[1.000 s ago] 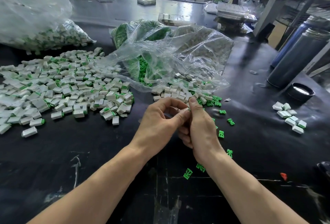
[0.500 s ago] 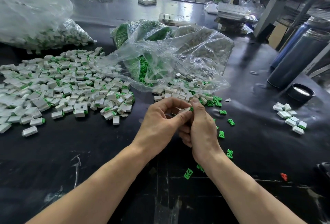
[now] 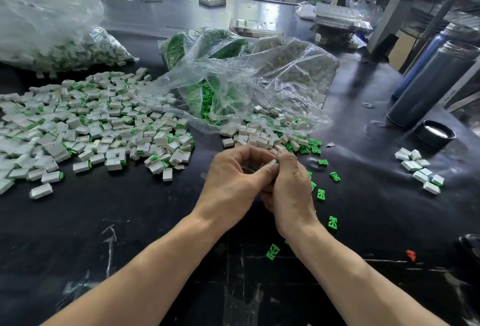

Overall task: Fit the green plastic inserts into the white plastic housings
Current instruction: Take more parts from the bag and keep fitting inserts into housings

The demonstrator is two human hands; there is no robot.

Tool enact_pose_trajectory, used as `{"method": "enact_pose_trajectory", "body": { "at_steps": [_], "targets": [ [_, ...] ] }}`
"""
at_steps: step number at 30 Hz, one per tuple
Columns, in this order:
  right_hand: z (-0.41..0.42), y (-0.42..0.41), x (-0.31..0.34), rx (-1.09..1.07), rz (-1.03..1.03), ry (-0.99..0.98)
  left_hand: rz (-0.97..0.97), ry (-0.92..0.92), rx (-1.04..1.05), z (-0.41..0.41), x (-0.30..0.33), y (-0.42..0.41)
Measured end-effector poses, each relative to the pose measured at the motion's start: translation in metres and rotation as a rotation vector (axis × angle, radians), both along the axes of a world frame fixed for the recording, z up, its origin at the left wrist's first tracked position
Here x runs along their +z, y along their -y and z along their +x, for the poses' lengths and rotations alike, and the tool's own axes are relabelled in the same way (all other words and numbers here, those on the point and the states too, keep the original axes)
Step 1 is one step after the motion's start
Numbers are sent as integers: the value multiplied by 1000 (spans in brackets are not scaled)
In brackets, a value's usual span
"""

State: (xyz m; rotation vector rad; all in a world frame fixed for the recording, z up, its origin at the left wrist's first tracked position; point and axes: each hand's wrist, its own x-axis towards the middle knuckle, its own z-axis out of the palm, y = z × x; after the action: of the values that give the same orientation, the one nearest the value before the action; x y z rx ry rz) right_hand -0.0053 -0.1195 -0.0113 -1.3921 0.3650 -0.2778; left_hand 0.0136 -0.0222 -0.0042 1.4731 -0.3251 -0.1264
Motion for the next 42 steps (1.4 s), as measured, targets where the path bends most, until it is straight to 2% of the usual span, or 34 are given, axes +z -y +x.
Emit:
{"method": "enact_pose_trajectory", "body": {
  "at_steps": [7, 14, 36, 40, 42],
  "targets": [
    [2, 4, -4, -25, -82, -19, -6, 2, 25, -2, -1, 2],
    [-1, 7, -5, 7, -20, 53, -24, 3, 19, -2, -2, 2],
    [1, 0, -3, -25, -104, 13, 9, 2, 45, -4, 0, 2],
    [3, 2, -5, -69, -65, -43, 7, 3, 41, -5, 3, 3],
    [2, 5, -4, -28, -49, -1, 31, 26, 54, -4, 5, 1]
  ]
}}
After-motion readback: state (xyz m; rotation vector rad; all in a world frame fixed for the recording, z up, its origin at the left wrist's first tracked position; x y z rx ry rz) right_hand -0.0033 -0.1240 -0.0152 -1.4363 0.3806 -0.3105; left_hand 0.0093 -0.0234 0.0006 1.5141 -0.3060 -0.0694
